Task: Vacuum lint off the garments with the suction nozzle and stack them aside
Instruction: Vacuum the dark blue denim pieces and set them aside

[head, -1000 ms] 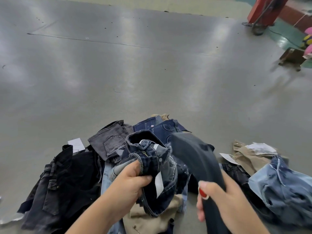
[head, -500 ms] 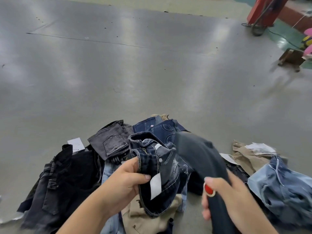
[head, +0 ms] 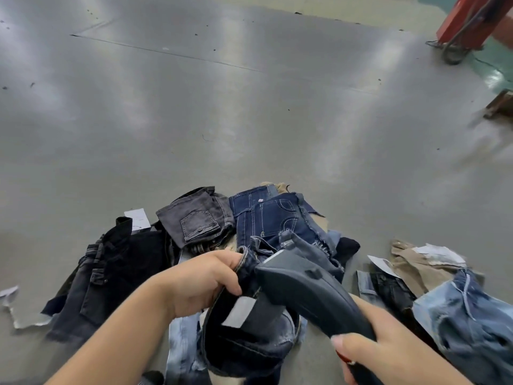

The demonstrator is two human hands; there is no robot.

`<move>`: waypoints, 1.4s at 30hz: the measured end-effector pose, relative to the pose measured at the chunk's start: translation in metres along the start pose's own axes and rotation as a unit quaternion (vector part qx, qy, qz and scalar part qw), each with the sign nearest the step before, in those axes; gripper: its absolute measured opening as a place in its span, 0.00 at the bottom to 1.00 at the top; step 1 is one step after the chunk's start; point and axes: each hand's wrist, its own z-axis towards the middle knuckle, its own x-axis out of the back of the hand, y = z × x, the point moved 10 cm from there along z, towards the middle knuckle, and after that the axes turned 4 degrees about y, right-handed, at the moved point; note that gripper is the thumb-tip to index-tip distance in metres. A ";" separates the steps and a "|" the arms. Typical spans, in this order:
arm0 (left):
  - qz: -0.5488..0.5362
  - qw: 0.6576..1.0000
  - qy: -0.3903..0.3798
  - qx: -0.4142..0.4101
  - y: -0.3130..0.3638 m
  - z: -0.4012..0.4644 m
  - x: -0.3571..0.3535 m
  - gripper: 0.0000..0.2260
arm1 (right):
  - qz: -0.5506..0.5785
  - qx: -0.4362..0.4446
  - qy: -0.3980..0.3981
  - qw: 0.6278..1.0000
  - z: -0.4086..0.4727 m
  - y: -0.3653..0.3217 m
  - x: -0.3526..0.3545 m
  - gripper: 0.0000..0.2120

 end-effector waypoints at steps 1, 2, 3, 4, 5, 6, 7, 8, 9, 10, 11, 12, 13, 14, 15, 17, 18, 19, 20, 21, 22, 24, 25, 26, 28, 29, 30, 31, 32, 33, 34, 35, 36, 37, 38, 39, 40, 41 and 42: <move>0.007 1.000 -0.014 0.004 -0.002 0.001 -0.005 0.20 | 0.015 0.001 -0.001 1.000 0.002 -0.001 -0.003 0.20; 0.017 0.999 -0.028 0.007 -0.004 0.001 -0.010 0.20 | 0.040 0.000 0.007 0.999 0.005 0.001 -0.002 0.18; 0.030 0.999 -0.039 0.008 -0.007 0.002 -0.013 0.21 | 0.065 -0.005 0.023 0.998 0.007 0.002 0.000 0.14; 0.042 0.998 -0.045 0.009 -0.009 0.002 -0.014 0.21 | 0.089 -0.010 0.042 0.995 0.010 0.005 0.005 0.10; 0.050 0.998 -0.047 0.011 -0.009 0.002 -0.013 0.20 | 0.106 -0.013 0.062 0.992 0.010 0.006 0.010 0.06; 0.053 0.998 -0.043 0.011 -0.009 0.002 -0.011 0.20 | 0.117 -0.012 0.075 0.990 0.010 0.007 0.015 0.06; 0.049 0.998 -0.035 0.010 -0.007 0.001 -0.007 0.20 | 0.122 -0.009 0.078 0.989 0.008 0.006 0.017 0.06; 0.043 0.999 -0.025 0.009 -0.005 0.001 -0.003 0.20 | 0.122 -0.008 0.080 0.989 0.007 0.007 0.020 0.06; 0.037 0.999 -0.014 0.009 -0.003 0.001 0.002 0.20 | 0.113 -0.011 0.074 0.991 0.006 0.007 0.020 0.06; 0.037 0.999 -0.003 0.008 -0.002 0.001 0.006 0.21 | 0.089 -0.005 0.066 0.994 0.006 0.009 0.019 0.09; 0.042 0.999 0.005 0.008 -0.002 0.002 0.008 0.21 | 0.061 0.006 0.055 0.997 0.005 0.008 0.016 0.15; 0.051 0.999 0.008 0.008 -0.003 0.003 0.010 0.22 | 0.041 0.013 0.038 0.998 0.006 0.007 0.009 0.19; 0.060 0.998 0.010 0.008 -0.004 0.004 0.009 0.23 | 0.024 0.006 0.021 0.999 0.006 0.008 0.001 0.20; 0.067 0.998 0.007 0.009 -0.005 0.005 0.007 0.24 | 0.026 -0.004 0.009 1.000 0.008 0.008 -0.006 0.18; 0.070 0.997 -0.001 0.010 -0.006 0.006 0.003 0.23 | 0.041 -0.017 0.007 0.999 0.010 0.008 -0.010 0.13; 0.062 0.998 -0.017 0.017 -0.010 0.007 -0.002 0.21 | 0.086 -0.016 0.044 0.995 0.016 0.004 -0.004 0.03; 0.052 0.998 -0.022 0.016 -0.010 0.007 -0.004 0.20 | 0.105 -0.011 0.074 0.992 0.018 0.004 0.005 0.01; 0.039 0.999 -0.030 0.011 -0.007 0.007 -0.005 0.20 | 0.121 -0.010 0.099 0.988 0.018 0.005 0.013 0.03; 0.024 0.999 -0.035 0.004 -0.004 0.007 -0.004 0.20 | 0.135 -0.008 0.111 0.985 0.016 0.005 0.020 0.07; 0.010 0.999 -0.036 -0.005 -0.001 0.007 -0.002 0.21 | 0.143 -0.007 0.108 0.984 0.013 0.004 0.023 0.09; -0.004 0.999 -0.031 -0.014 0.002 0.007 0.001 0.20 | 0.143 -0.009 0.098 0.985 0.010 0.005 0.023 0.08; -0.036 0.999 -0.023 -0.029 0.009 0.005 0.008 0.19 | 0.121 -0.019 0.074 0.990 0.004 0.007 0.019 0.09; -0.051 0.998 -0.019 -0.034 0.011 0.004 0.011 0.18 | 0.101 -0.022 0.064 0.993 0.002 0.009 0.016 0.14; -0.058 0.997 -0.013 -0.039 0.014 0.003 0.013 0.17 | 0.074 -0.016 0.054 0.996 0.000 0.009 0.013 0.18; -0.063 0.997 -0.010 -0.049 0.018 0.003 0.015 0.14 | 0.041 -0.005 0.037 0.998 0.001 0.007 0.008 0.22; -0.060 0.997 -0.014 -0.050 0.018 0.003 0.013 0.14 | 0.032 -0.003 0.034 0.999 0.002 0.007 0.007 0.22; -0.052 0.997 -0.019 -0.047 0.017 0.003 0.012 0.15 | 0.028 -0.001 0.034 0.999 0.003 0.006 0.007 0.23; -0.039 0.998 -0.027 -0.039 0.015 0.004 0.008 0.16 | 0.026 0.001 0.034 0.999 0.004 0.005 0.005 0.23; -0.028 0.998 -0.039 -0.030 0.012 0.005 0.003 0.17 | 0.026 0.005 0.035 0.999 0.005 0.003 0.003 0.23; -0.021 0.998 -0.052 -0.022 0.010 0.005 -0.003 0.18 | 0.027 0.007 0.033 0.999 0.007 0.001 0.000 0.22; -0.017 0.998 -0.063 -0.015 0.007 0.006 -0.007 0.19 | 0.031 0.010 0.032 0.999 0.010 -0.002 -0.003 0.20; -0.017 0.998 -0.066 -0.009 0.005 0.006 -0.008 0.19 | 0.041 0.006 0.034 0.999 0.012 -0.003 -0.006 0.17; -0.018 0.998 -0.064 -0.003 0.003 0.007 -0.007 0.19 | 0.053 0.002 0.041 0.998 0.013 -0.004 -0.006 0.13; -0.018 0.998 -0.059 0.001 0.002 0.007 -0.004 0.19 | 0.063 -0.002 0.050 0.997 0.014 -0.004 -0.004 0.09; -0.017 0.999 -0.052 0.000 0.001 0.008 0.000 0.20 | 0.076 0.000 0.062 0.995 0.013 -0.004 0.001 0.05; -0.017 0.999 -0.043 -0.004 0.002 0.008 0.004 0.21 | 0.091 0.001 0.070 0.993 0.012 -0.003 0.006 0.04; -0.020 0.999 -0.033 -0.008 0.003 0.008 0.009 0.22 | 0.103 0.001 0.072 0.992 0.010 -0.002 0.010 0.05; -0.026 0.999 -0.026 -0.011 0.005 0.007 0.012 0.21 | 0.113 -0.008 0.064 0.992 0.008 0.001 0.012 0.05; -0.031 0.999 -0.021 -0.015 0.007 0.006 0.013 0.20 | 0.114 -0.016 0.047 0.992 0.006 0.004 0.010 0.05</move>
